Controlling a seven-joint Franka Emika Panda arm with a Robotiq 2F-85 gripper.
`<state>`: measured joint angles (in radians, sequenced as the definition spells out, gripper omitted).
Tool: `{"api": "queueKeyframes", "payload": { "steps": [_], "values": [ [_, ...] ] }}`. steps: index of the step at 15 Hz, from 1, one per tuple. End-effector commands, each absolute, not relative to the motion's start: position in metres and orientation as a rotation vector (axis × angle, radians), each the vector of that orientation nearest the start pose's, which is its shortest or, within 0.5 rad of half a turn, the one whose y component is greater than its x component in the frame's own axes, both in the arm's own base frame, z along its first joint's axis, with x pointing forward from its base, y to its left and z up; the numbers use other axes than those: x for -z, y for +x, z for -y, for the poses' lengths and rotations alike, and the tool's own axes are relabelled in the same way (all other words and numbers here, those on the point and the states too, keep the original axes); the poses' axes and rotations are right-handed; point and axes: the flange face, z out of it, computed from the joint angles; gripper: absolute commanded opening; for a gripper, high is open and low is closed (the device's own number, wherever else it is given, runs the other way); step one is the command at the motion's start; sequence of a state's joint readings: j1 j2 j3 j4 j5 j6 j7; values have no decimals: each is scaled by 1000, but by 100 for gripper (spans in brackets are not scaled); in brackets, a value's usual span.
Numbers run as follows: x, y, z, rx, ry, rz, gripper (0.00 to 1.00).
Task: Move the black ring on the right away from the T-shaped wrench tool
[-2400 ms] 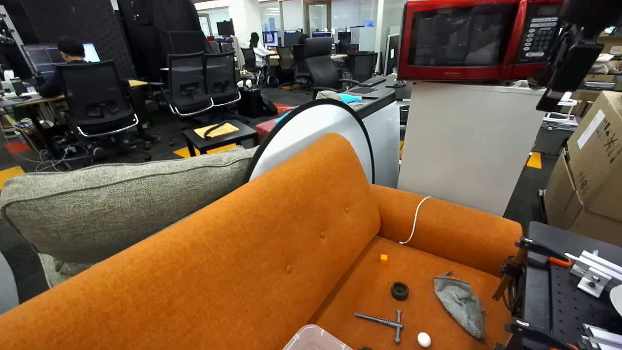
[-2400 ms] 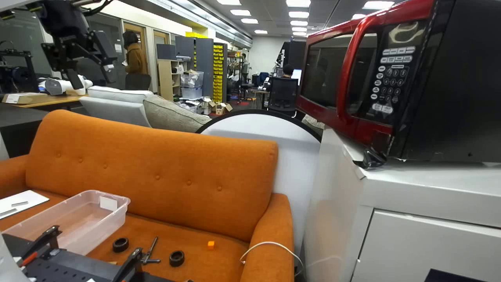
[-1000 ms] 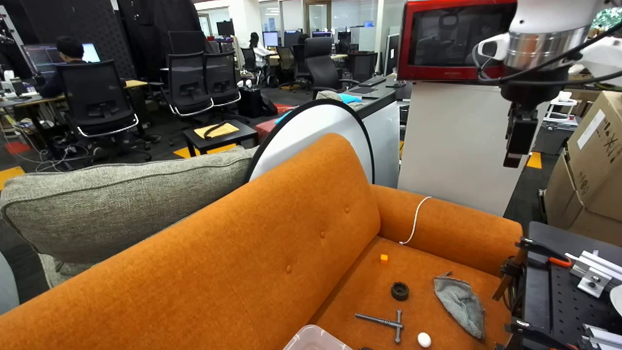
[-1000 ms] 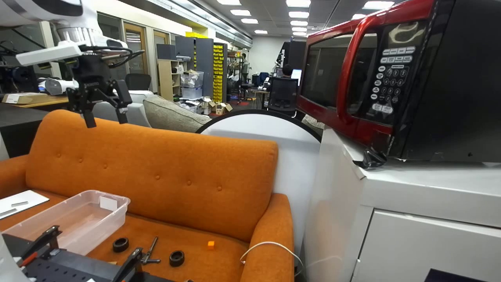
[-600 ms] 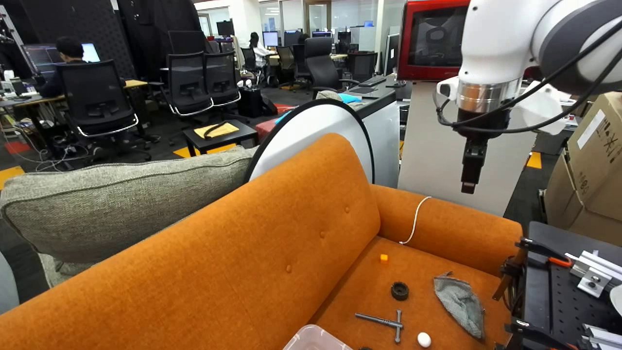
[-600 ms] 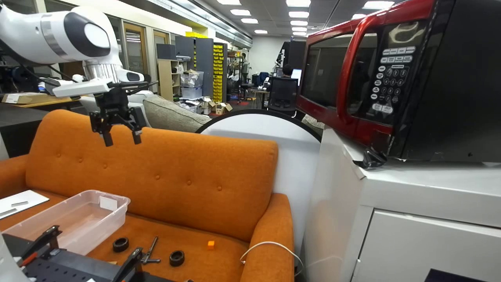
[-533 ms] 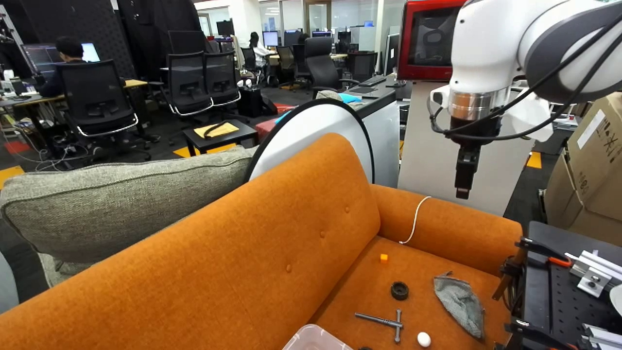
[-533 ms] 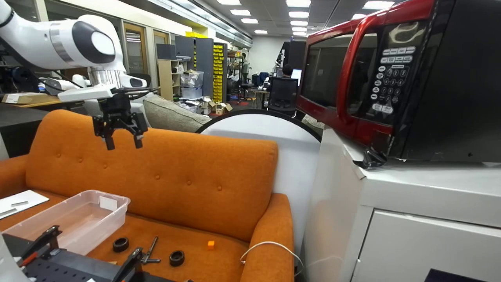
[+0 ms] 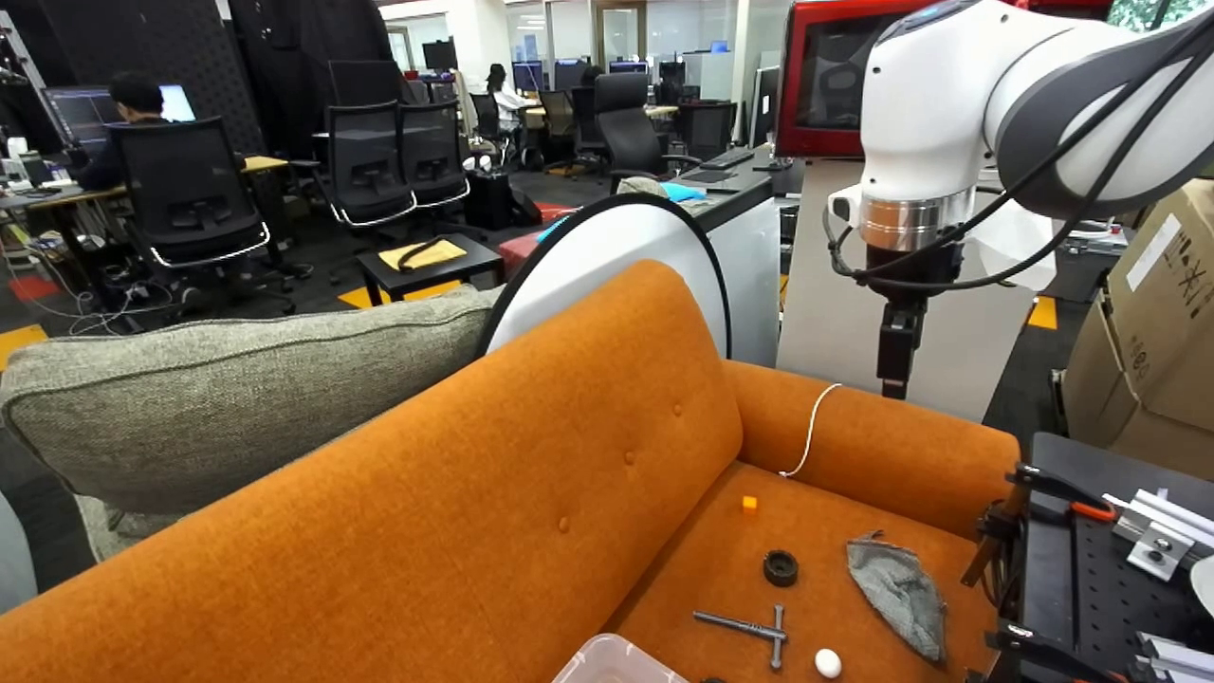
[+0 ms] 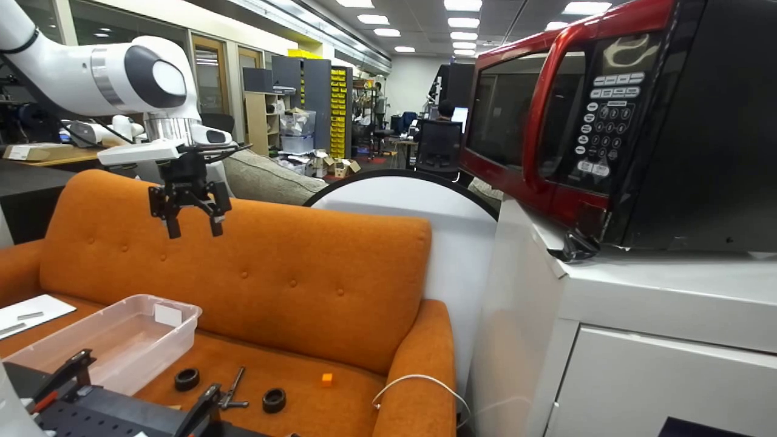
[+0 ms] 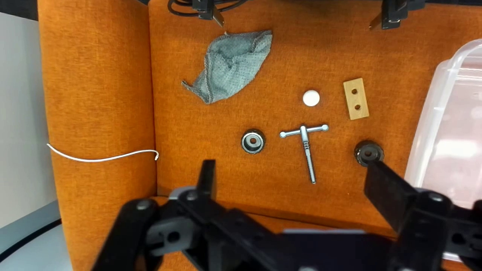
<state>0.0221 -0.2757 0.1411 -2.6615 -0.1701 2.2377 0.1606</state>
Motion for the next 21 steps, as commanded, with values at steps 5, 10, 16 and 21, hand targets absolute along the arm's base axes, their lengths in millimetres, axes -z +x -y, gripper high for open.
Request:
{"api": "queueKeyframes", "payload": {
  "steps": [5,10,16,21],
  "values": [
    [-304,395,-52,-205,-3279,153,100],
    [-255,422,-34,-153,-3183,-56,100],
    [-204,431,-15,-179,-3170,-131,100],
    [-201,434,-16,-178,-3171,-129,100]
  ]
}}
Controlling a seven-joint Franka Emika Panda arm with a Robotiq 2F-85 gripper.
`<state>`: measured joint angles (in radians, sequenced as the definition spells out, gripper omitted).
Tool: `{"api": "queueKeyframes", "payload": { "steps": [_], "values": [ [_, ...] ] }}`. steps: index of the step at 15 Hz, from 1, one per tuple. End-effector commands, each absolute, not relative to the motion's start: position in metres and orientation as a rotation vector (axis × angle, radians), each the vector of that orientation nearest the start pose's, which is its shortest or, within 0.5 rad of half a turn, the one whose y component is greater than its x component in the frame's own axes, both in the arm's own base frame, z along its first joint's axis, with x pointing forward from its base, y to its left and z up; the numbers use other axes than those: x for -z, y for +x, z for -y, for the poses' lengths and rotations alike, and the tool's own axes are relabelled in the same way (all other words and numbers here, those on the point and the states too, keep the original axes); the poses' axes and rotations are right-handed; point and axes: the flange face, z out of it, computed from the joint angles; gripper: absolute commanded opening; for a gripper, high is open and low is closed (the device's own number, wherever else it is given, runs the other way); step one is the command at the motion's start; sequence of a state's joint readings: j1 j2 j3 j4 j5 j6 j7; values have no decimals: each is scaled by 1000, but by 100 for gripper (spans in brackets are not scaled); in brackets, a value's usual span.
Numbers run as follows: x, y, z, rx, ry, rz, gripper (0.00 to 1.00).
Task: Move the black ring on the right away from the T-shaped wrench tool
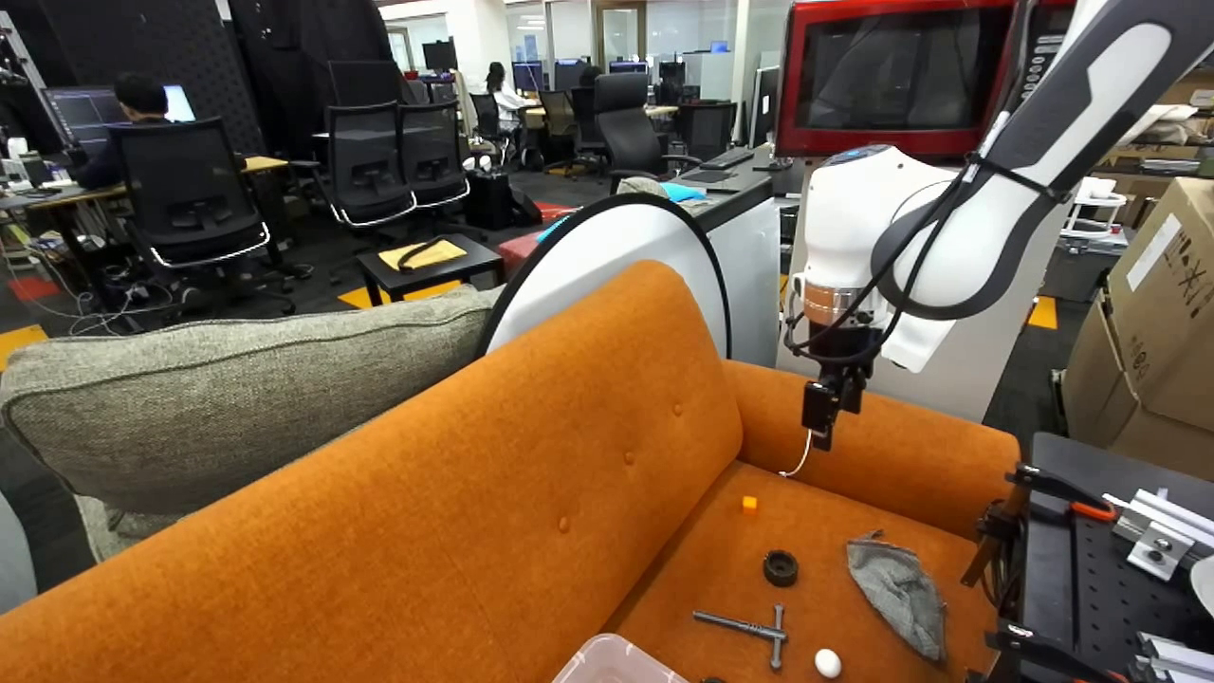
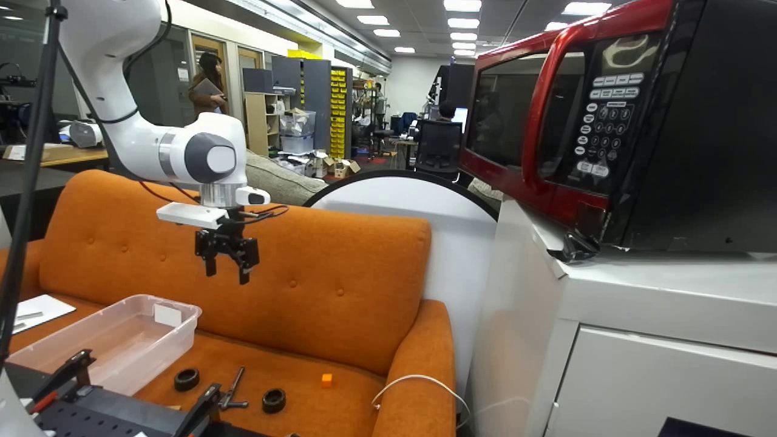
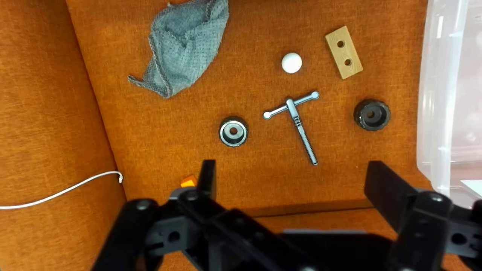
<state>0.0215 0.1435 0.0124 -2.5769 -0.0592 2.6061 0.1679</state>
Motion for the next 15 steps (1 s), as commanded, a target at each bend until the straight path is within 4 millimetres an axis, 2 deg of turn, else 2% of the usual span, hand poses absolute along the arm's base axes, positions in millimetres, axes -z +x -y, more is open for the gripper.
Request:
{"api": "queueKeyframes", "payload": {
  "steps": [1,5,7,12,15],
  "values": [
    [-202,434,-16,-176,-3171,-129,100],
    [-202,433,-16,-177,-3171,-129,100],
    [-190,439,-13,-181,-3159,-155,100],
    [-144,450,-12,-192,-3072,-218,100],
    [-103,459,-15,-144,-3045,-263,100]
  ]
}}
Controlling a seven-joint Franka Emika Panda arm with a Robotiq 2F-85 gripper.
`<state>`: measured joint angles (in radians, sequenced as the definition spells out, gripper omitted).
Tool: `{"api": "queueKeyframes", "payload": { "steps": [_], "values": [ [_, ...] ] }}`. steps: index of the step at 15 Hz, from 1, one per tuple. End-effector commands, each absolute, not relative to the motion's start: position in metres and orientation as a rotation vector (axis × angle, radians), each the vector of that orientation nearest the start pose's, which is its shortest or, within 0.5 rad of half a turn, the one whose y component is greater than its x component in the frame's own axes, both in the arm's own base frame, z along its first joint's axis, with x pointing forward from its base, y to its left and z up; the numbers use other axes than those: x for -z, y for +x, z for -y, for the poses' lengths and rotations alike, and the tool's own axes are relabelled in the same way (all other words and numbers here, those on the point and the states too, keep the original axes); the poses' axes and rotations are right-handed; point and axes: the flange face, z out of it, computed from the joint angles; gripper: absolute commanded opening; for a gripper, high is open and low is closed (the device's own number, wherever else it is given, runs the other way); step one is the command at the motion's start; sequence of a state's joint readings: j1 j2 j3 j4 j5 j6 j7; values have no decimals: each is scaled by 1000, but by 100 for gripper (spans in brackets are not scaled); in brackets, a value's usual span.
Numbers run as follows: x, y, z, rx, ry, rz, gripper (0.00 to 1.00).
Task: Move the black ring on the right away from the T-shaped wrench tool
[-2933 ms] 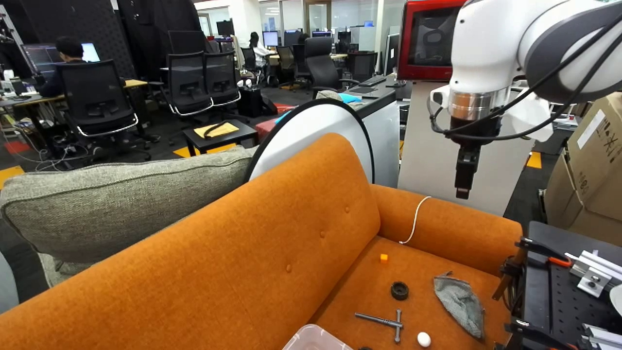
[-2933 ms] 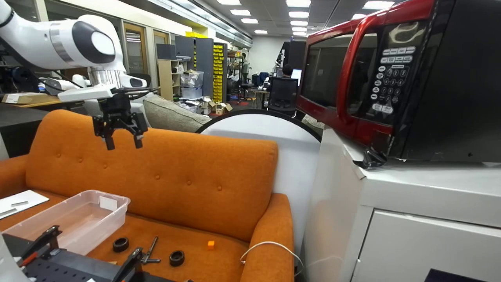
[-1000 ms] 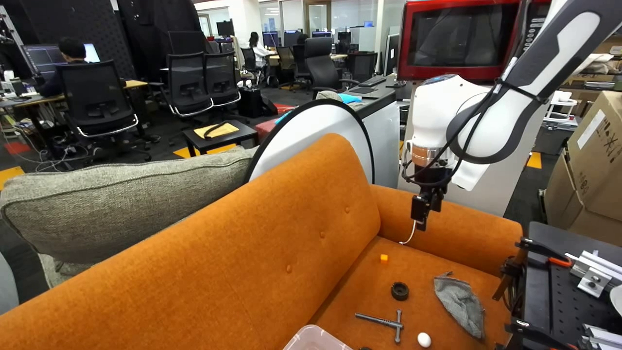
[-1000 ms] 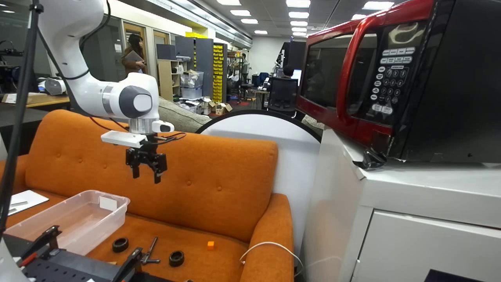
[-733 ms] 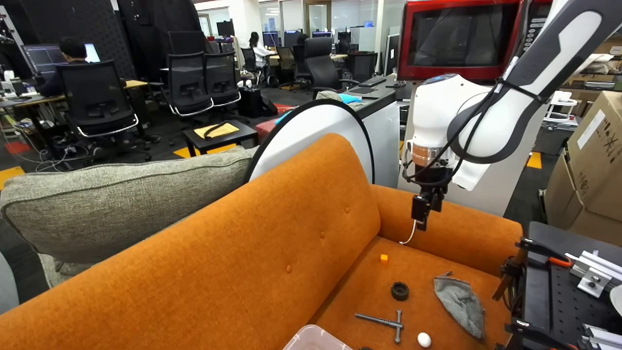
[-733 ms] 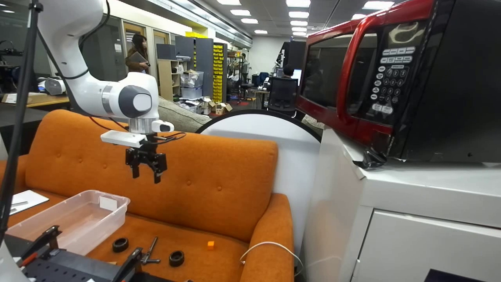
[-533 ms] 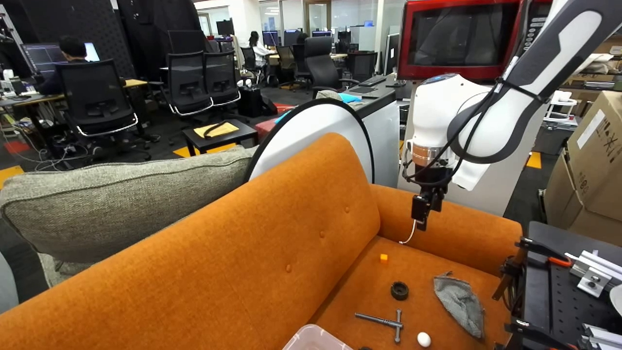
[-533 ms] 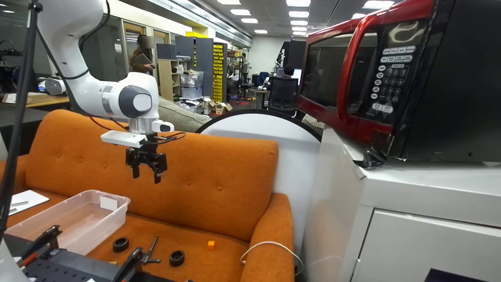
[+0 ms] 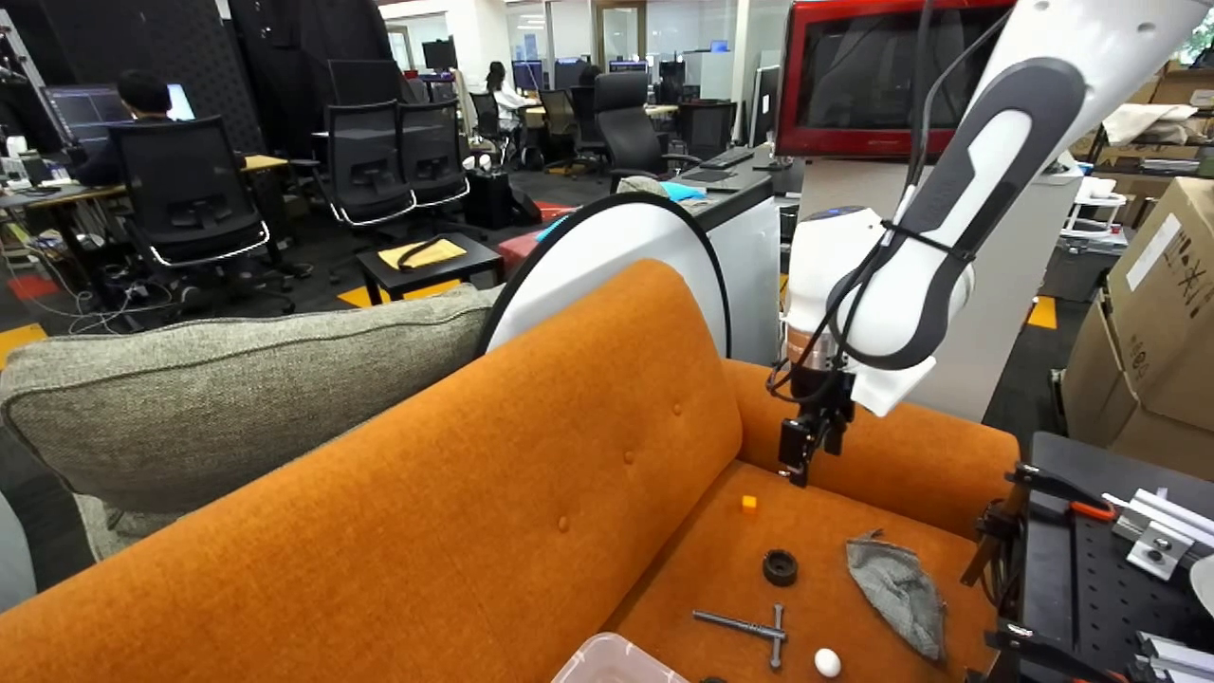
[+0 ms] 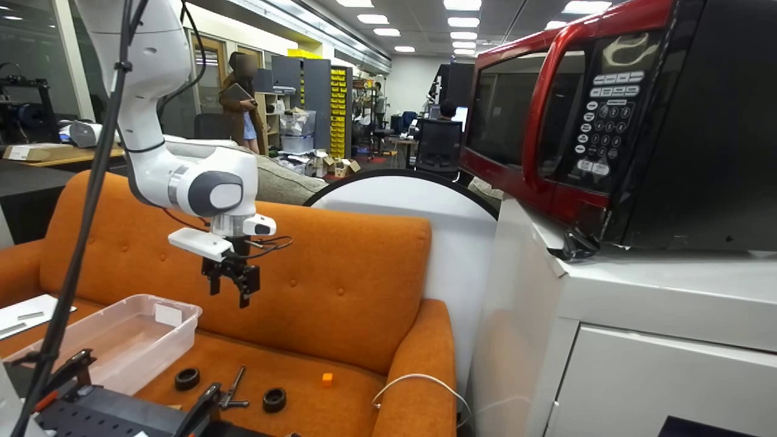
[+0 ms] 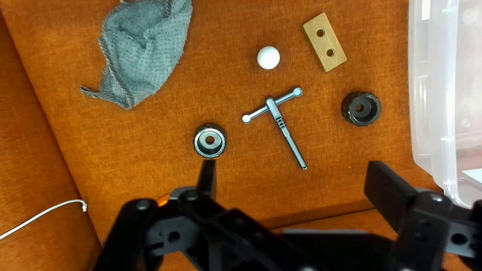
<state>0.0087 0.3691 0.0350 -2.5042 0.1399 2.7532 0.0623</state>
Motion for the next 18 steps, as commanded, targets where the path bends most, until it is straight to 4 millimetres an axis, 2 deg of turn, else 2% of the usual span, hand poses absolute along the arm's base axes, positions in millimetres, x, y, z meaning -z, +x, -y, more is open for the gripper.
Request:
{"api": "queueKeyframes", "payload": {
  "steps": [1,4,5,7,13,16,18],
  "values": [
    [-90,460,-16,-150,-3037,-280,100],
    [-39,454,-11,-217,-3061,-319,100],
    [-57,448,-15,-226,-3063,-292,100],
    [-33,448,-12,-242,-3066,-305,100],
    [-34,455,-12,-222,-3066,-307,100],
    [-12,463,-6,-216,-3053,-337,100],
    [10,475,2,-193,-3024,-351,100]
  ]
}}
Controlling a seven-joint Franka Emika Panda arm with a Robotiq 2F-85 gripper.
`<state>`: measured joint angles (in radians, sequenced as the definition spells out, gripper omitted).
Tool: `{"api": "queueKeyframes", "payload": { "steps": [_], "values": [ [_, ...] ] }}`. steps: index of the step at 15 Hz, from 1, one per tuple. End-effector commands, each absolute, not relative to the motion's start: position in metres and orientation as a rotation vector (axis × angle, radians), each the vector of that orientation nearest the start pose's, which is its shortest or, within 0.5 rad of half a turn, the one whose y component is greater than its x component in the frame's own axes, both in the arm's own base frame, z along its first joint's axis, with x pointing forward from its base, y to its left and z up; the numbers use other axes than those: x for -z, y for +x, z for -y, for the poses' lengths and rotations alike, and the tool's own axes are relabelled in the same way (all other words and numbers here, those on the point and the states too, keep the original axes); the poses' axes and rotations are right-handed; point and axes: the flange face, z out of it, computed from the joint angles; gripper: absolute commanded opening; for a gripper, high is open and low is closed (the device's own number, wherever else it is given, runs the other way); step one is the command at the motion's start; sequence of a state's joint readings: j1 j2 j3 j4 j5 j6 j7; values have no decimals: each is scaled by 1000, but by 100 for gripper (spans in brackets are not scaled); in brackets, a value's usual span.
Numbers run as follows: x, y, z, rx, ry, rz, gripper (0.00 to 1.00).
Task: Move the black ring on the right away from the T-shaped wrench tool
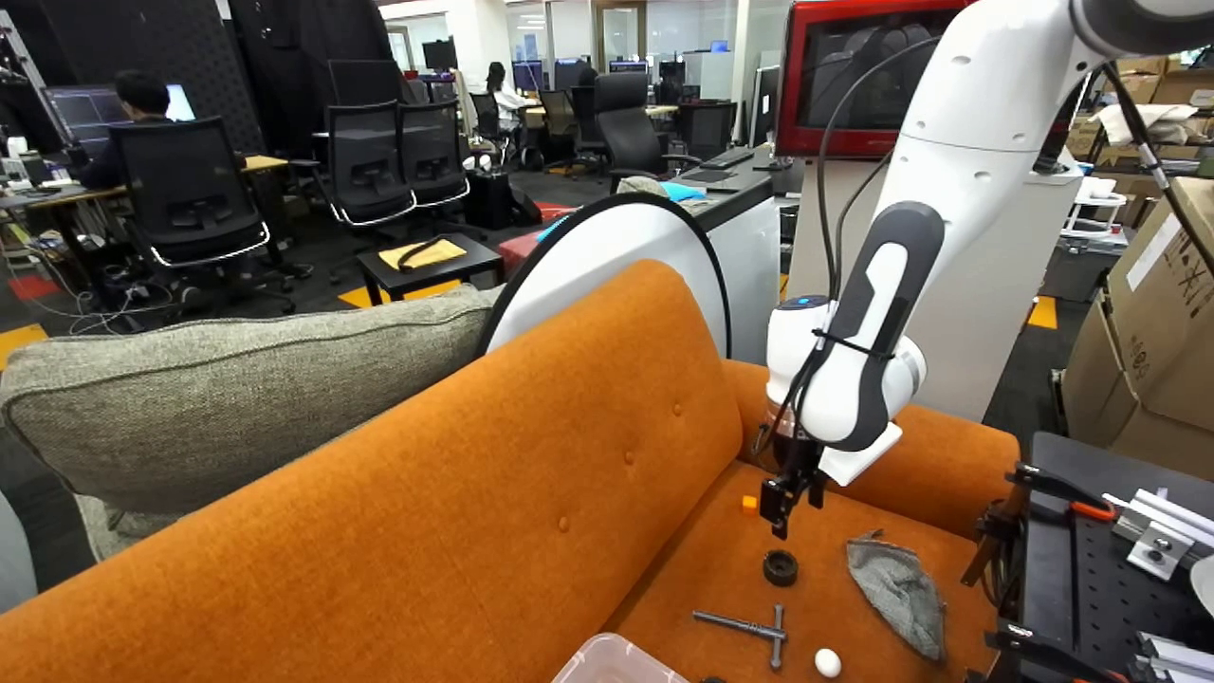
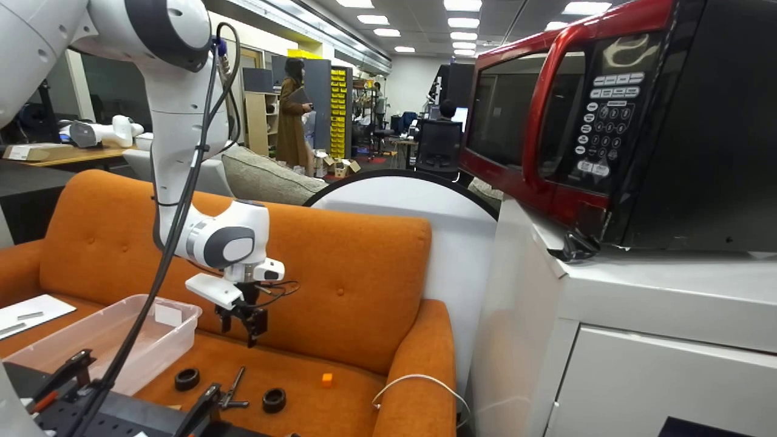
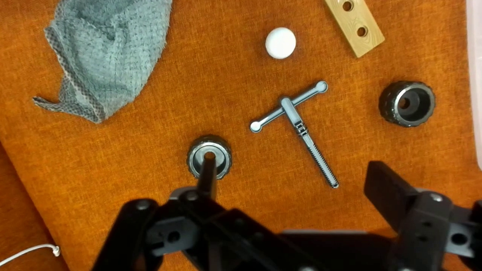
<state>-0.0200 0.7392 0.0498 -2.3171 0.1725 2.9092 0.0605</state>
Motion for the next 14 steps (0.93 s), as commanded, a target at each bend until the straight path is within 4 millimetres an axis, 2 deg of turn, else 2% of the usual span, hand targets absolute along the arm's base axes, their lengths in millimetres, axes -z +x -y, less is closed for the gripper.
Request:
{"api": "queueKeyframes", "payload": {
  "steps": [1,6,11,14],
  "values": [
    [19,480,7,-201,-3018,-361,100],
    [80,500,33,-228,-2990,-444,100],
    [142,502,36,-258,-2960,-515,100],
    [169,502,36,-281,-2958,-532,100]
  ]
}}
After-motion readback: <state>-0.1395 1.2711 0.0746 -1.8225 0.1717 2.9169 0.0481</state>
